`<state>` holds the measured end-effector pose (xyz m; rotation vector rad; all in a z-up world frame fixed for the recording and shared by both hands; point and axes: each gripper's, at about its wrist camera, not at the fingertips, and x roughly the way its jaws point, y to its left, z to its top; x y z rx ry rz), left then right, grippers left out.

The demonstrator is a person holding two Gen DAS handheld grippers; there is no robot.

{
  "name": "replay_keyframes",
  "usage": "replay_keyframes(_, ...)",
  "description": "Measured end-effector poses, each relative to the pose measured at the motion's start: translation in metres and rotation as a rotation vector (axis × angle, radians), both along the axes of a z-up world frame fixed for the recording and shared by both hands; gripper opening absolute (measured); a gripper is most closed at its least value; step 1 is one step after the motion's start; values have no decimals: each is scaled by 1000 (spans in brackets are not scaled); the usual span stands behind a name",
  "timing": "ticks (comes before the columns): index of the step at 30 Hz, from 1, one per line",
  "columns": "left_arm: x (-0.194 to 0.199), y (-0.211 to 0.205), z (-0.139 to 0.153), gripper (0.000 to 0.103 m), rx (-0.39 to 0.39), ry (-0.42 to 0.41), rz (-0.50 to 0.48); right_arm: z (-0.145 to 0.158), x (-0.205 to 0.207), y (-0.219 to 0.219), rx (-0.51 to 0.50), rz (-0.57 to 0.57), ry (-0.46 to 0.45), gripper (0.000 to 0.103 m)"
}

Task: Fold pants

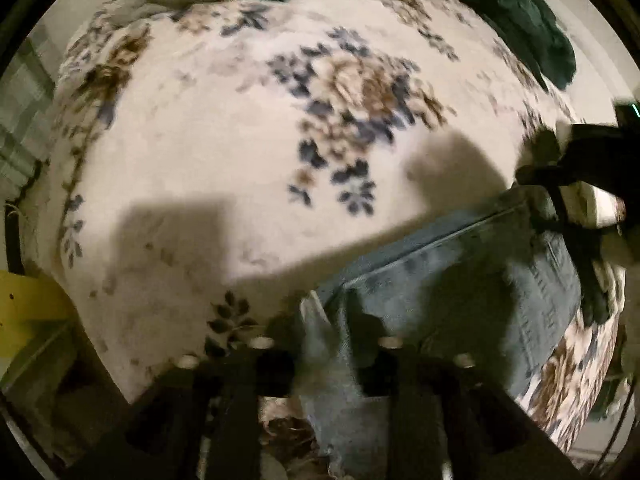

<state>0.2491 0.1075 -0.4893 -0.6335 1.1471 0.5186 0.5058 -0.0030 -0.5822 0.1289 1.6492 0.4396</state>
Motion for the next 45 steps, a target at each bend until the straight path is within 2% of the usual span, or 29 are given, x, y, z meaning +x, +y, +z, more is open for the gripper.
replay_keyframes(1, -2, 0, 4, 54, 5, -11, 7, 7, -4, -10, 37, -9, -6, 76)
replay_keyframes(2, -4, -1, 8, 77, 7, -21, 17, 13, -7, -19, 65, -12, -13, 79)
replay_keyframes(3, -7, -2, 12, 83, 1, -38, 30, 21, -13, -35, 99, -16, -23, 86)
replay_keyframes(4, -12, -6, 18, 84, -7, -56, 49, 26, -16, -46, 113, -21, -29, 92)
replay_keyframes(7, -30, -22, 30, 84, -48, -88, 124, 39, -32, -94, 129, -31, -60, 96)
replay_keyframes(10, -56, -46, 26, 84, -173, -109, 244, 39, -44, -142, 107, -28, -55, 96)
replay_keyframes(14, -90, -92, -8, 84, -419, -110, 439, 16, -51, -185, 95, -18, -10, 96)
replay_keyframes(15, -94, -101, -16, 84, -464, -107, 471, 9, -53, -190, 108, -8, 1, 96)
replay_keyframes(18, -113, -131, -52, 84, -625, -112, 660, -17, -55, -195, 144, 21, 30, 96)
replay_keyframes(24, -110, -147, -103, 83, -788, -160, 877, -54, -46, -190, 231, 1, 51, 95)
replay_keyframes(27, -101, -135, -109, 83, -776, -207, 942, -66, -35, -185, 259, -23, 38, 93)
replay_keyframes(29, -99, -126, -109, 80, -742, -213, 971, -74, -26, -185, 279, -55, 24, 86)
replay_keyframes(30, -98, -119, -108, 76, -716, -219, 990, -78, -23, -185, 283, -70, 19, 74)
replay_keyframes(31, -98, -114, -106, 59, -697, -221, 998, -80, -21, -185, 296, -85, 18, 55)
replay_keyframes(32, -97, -112, -106, 42, -680, -219, 998, -83, -20, -185, 300, -103, 19, 52)
replay_keyframes(34, -93, -102, -99, 32, -647, -230, 961, -81, -25, -187, 309, -136, -9, 39)
replay_keyframes(37, -94, -96, -85, 29, -594, -239, 892, -66, -38, -191, 332, -165, -30, 23)
replay_keyframes(42, -108, -80, -55, 28, -522, -254, 724, -47, -78, -215, 354, -213, 0, 21)
replay_keyframes(45, -115, -77, -58, 29, -513, -255, 692, -50, -103, -226, 334, -195, 37, 21)
